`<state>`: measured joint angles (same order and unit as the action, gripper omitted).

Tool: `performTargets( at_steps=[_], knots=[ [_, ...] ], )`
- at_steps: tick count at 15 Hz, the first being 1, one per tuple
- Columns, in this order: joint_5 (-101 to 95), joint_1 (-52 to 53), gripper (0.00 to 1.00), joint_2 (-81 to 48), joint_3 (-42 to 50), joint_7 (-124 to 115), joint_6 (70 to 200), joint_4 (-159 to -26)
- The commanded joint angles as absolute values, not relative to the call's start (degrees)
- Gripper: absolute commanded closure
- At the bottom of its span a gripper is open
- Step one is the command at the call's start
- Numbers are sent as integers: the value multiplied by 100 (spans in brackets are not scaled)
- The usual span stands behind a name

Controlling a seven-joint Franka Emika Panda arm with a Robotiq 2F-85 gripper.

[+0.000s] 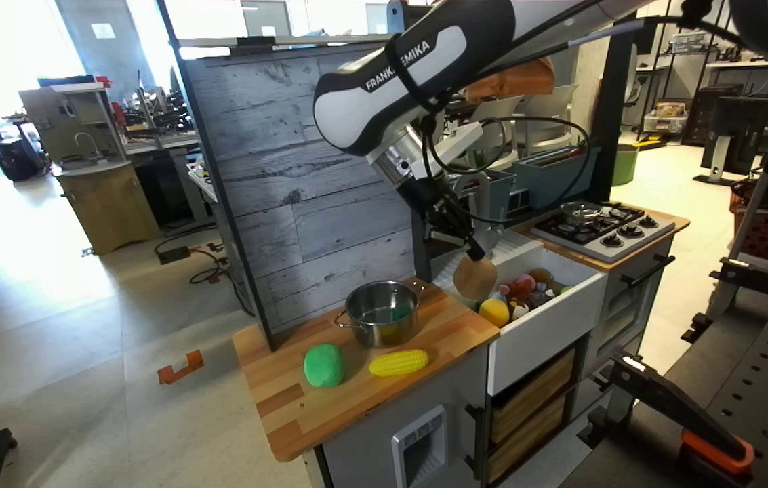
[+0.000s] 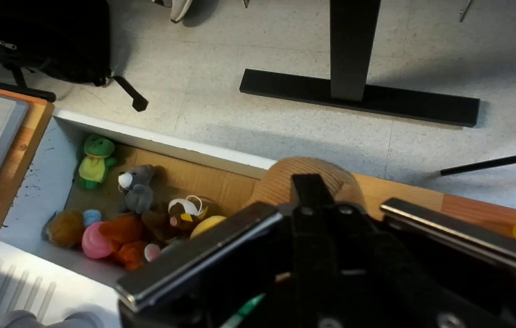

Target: Take the brown object out of the pot

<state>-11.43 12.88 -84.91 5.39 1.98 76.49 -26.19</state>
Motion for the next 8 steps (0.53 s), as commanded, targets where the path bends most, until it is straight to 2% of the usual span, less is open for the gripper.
performTargets(
  at_steps=[1,8],
  knots=[
    [-1088,1319,100,-8628,455,66,7788,-2403],
    [-1097,1372,100,-8586,431,-72,7755,-2547]
  ],
)
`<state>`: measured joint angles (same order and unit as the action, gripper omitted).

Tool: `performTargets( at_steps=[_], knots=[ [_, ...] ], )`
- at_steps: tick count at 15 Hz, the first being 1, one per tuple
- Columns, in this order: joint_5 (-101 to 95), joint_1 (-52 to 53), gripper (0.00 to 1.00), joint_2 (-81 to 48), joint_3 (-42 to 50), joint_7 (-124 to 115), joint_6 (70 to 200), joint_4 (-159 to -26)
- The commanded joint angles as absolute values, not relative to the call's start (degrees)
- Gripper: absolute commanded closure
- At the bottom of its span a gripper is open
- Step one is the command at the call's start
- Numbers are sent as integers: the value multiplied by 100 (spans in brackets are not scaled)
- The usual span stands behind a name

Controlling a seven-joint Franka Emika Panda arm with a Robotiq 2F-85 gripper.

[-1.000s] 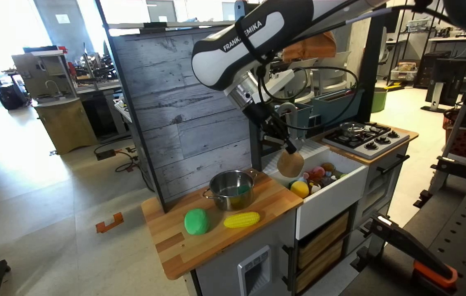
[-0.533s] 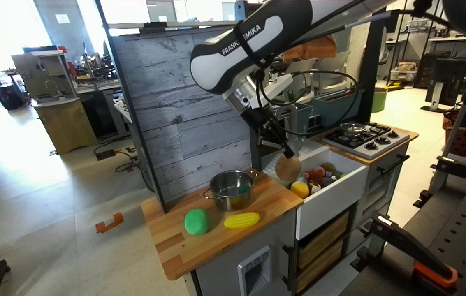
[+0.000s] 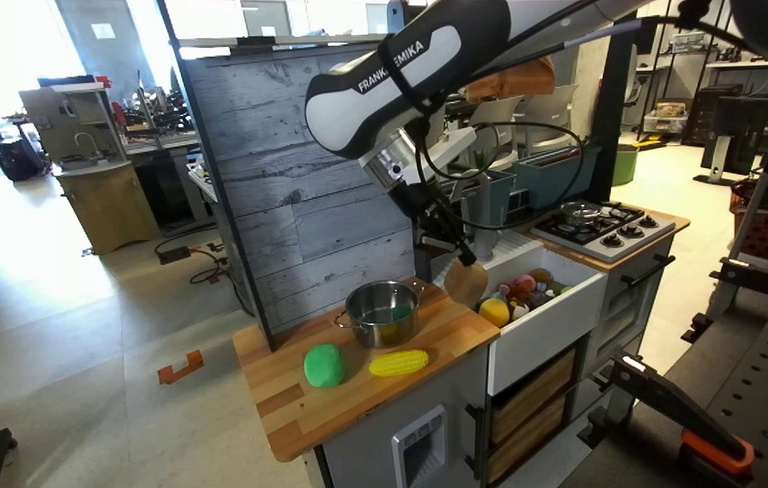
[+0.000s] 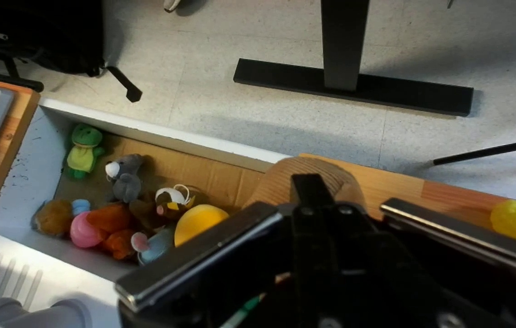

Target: Take the brown object out of the pot

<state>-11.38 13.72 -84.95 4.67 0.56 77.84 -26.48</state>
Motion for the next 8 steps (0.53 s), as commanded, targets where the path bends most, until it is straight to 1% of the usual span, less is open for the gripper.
performTargets(
  at_steps=[1,8],
  knots=[
    [-1106,1373,100,-8583,431,-109,7758,-2567],
    [-1090,1360,100,-8565,437,-432,7665,-2707]
  ],
)
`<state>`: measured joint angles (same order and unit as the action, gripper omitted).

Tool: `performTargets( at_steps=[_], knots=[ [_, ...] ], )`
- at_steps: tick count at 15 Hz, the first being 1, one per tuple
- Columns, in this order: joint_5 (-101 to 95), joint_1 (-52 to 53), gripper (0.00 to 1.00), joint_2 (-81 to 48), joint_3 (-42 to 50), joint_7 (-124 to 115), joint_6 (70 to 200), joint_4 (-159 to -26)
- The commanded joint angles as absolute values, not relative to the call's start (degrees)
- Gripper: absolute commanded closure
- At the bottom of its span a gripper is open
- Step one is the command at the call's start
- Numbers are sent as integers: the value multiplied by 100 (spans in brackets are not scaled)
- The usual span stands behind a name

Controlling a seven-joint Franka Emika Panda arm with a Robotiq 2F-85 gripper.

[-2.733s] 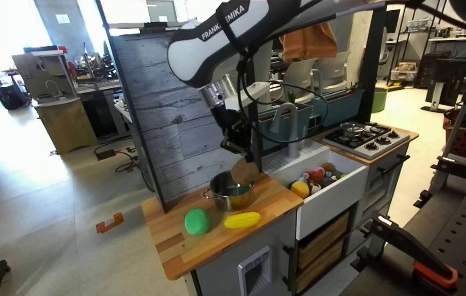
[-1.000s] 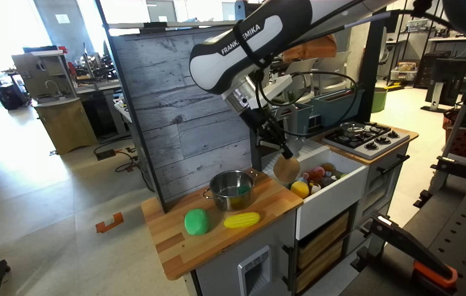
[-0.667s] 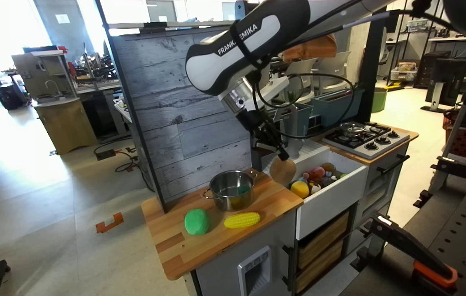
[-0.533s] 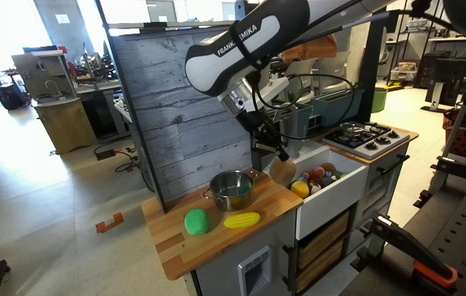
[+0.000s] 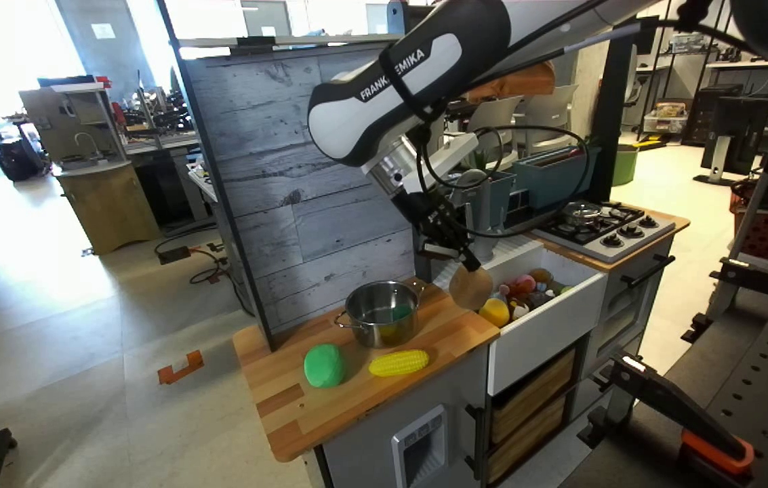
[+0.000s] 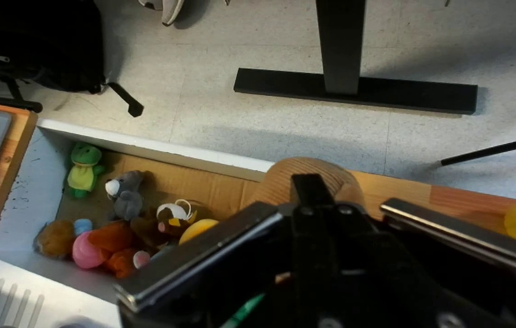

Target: Take the brown object out of the pot

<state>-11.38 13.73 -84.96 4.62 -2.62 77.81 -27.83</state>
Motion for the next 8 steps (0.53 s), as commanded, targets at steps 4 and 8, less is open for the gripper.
performTargets(
  at_steps=[4,8],
  knots=[
    [-1094,1361,100,-8560,441,-593,7619,-2788],
    [-1096,1360,100,-8560,441,-680,7597,-2839]
  ],
)
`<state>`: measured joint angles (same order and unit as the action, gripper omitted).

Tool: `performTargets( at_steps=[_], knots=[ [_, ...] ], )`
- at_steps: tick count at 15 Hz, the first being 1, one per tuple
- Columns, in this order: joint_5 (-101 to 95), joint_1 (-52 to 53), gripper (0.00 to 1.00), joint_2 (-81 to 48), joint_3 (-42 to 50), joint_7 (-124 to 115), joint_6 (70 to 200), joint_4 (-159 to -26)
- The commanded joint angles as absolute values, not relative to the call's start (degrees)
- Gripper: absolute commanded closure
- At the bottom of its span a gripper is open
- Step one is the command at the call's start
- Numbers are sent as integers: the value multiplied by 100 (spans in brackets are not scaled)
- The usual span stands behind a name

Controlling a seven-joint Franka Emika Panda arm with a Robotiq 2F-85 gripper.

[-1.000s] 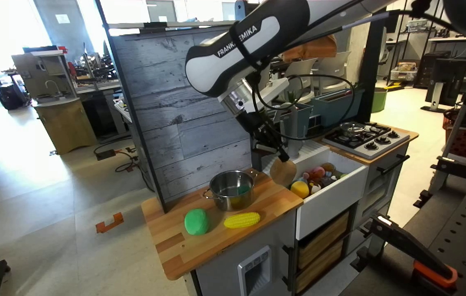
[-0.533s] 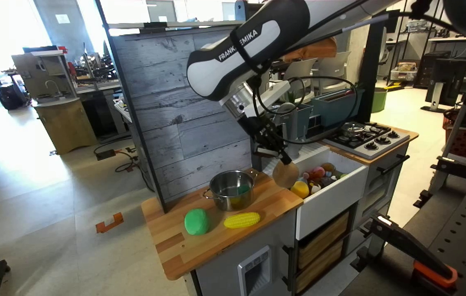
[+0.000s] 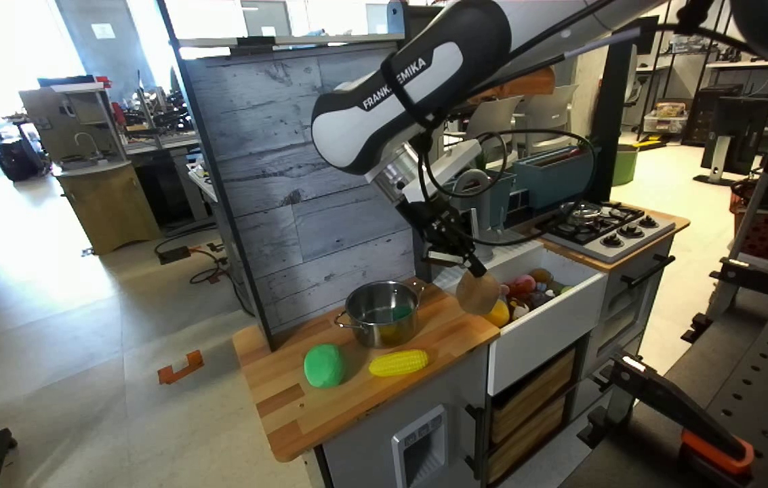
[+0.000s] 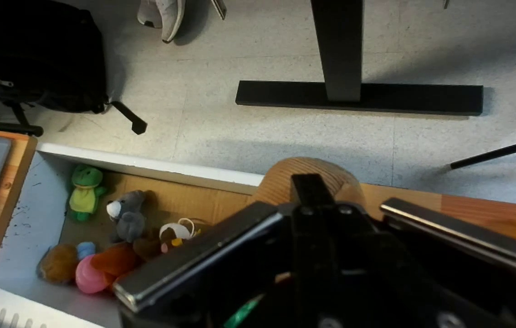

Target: Take the brown object out of the pot

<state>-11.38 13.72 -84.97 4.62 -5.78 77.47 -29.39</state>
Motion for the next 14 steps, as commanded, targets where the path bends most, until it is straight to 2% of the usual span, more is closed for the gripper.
performTargets(
  at_steps=[1,14],
  knots=[
    [-1096,1360,100,-8560,441,-697,7596,-2850],
    [-1142,1367,99,-8561,457,-809,7262,-2912]
  ],
)
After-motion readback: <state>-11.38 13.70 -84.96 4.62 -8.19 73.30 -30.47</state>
